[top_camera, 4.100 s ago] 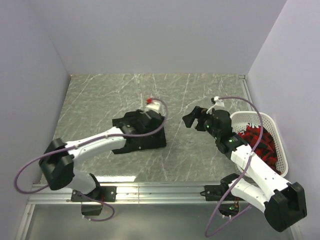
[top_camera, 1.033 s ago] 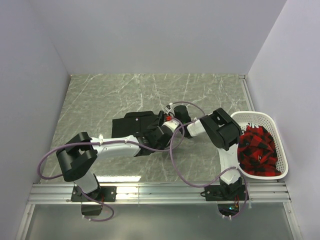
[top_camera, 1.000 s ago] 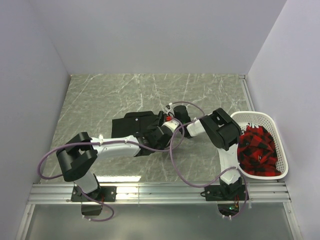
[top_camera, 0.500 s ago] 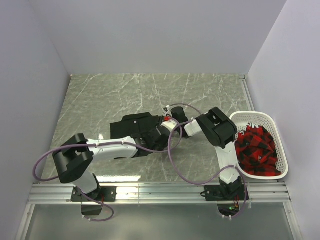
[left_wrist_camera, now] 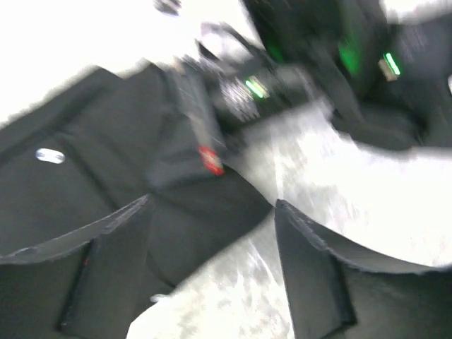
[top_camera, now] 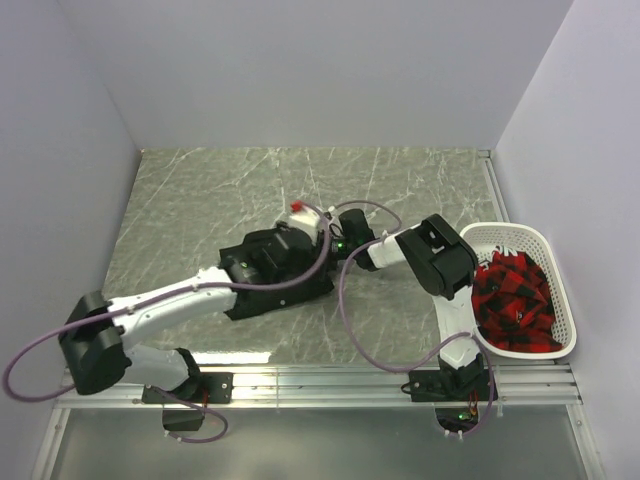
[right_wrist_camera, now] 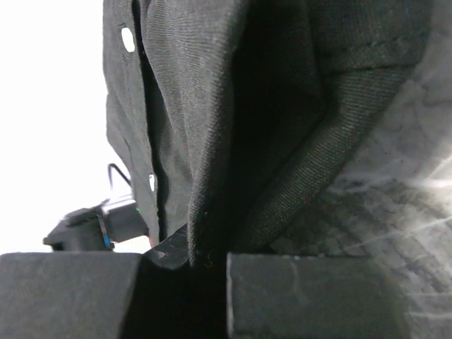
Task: Fold and stack the long sleeve shirts
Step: Fold the shirt
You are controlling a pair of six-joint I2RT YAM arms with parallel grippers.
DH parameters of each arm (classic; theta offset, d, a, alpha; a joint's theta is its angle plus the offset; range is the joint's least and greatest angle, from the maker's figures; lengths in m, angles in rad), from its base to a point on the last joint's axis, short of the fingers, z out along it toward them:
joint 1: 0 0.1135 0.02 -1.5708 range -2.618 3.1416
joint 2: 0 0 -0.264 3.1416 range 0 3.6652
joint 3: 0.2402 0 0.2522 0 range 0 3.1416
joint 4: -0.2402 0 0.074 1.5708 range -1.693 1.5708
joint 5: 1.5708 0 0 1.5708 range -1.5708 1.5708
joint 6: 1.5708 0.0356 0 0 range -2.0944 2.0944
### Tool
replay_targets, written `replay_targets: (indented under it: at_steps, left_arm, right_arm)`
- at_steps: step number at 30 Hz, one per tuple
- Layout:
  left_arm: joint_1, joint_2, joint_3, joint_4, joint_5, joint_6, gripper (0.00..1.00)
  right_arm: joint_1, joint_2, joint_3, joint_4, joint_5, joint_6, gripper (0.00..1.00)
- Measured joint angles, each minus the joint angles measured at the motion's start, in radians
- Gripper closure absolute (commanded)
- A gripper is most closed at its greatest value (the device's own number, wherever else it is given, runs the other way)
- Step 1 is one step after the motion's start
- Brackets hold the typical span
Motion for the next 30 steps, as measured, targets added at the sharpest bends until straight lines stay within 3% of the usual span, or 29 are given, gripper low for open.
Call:
replay_targets:
  at_steps: [5, 11, 16, 24, 30]
  left_arm:
    - [0.191, -0.098, 0.074, -0.103, 0.008, -0.038, 0.01]
    - [0.475, -0.161, 0.167, -0.245, 0.034, -0.064, 0.01]
    - [0.673, -0.230, 0.127, -0.278, 0.023, -0.070, 0.01]
    - [0.708, -0.272, 0.024, -0.286, -0.004, -0.079, 0.01]
    - [0.703, -0.291, 0.019, -0.285, -0.039, -0.079, 0.01]
  right_arm:
    - [-0.009, -0.033, 0.062, -0.191, 0.026, -0.142, 1.00]
    - [-0.041, -0.081, 0.192, -0.519, 0.126, -0.372, 1.00]
    - [-0.089, -0.082, 0.363, -0.766, 0.167, -0.569, 1.00]
    - [-0.224, -0.062, 0.712, -1.150, 0.246, -0.885, 1.00]
    - [-0.294, 0.006, 0.990, -1.371, 0.609, -0.996, 1.00]
